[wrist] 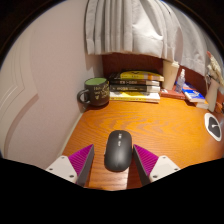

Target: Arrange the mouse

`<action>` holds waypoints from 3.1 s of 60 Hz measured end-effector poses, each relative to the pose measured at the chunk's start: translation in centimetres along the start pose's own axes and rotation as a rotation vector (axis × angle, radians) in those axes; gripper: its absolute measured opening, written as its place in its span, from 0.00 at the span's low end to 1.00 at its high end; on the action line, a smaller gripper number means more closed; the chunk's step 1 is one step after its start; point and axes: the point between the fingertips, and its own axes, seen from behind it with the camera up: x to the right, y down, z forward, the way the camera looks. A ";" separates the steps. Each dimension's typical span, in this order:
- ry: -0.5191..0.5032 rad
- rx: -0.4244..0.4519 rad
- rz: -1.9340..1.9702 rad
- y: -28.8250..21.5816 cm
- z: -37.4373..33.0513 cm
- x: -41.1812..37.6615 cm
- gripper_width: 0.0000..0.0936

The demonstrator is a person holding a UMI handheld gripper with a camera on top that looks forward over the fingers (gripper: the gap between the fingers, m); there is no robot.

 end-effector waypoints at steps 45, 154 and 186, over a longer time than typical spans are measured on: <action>-0.030 0.040 -0.048 -9.2 -6.1 8.1 0.37; 0.219 0.107 0.122 -8.0 -14.2 50.1 0.89; 0.163 0.299 0.072 -4.3 -23.3 36.5 0.88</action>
